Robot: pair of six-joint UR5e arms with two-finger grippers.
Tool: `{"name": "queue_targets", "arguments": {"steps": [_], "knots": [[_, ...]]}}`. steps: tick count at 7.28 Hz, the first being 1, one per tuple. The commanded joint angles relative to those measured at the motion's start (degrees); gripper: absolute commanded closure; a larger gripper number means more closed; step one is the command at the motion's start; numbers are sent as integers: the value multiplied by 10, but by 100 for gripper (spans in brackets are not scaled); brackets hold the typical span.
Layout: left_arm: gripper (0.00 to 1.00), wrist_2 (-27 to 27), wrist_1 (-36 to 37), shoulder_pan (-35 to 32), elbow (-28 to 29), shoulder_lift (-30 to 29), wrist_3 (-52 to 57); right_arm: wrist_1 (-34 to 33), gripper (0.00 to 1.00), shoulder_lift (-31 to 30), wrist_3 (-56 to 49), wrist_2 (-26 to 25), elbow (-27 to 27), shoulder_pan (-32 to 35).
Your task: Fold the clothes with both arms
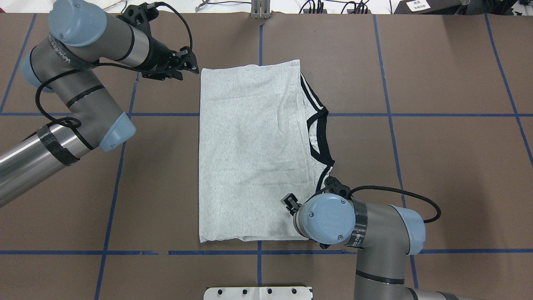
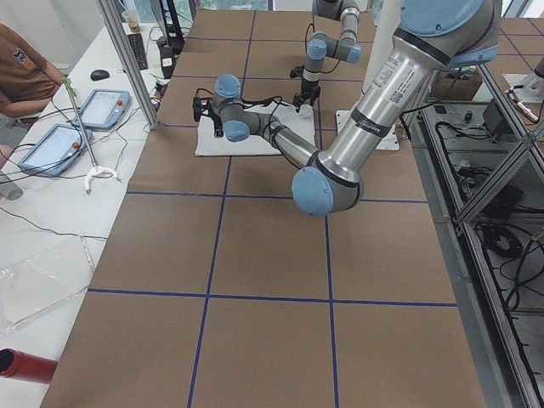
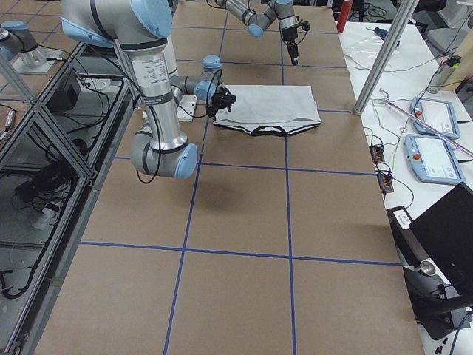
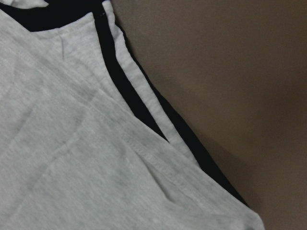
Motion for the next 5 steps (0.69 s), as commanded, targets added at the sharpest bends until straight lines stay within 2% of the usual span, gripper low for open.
{"name": "queue_targets", "arguments": {"steps": [1,4,5], "knots": [[44,2,1,0,-2,0,0,0,0,0,2,-4,-10,-2],[43,2,1,0,-3,0,0,-1,2,1,6,-6,-14,-2],[43,2,1,0,-3,1,0,-2,22,1,9,-5,-14,-1]]}}
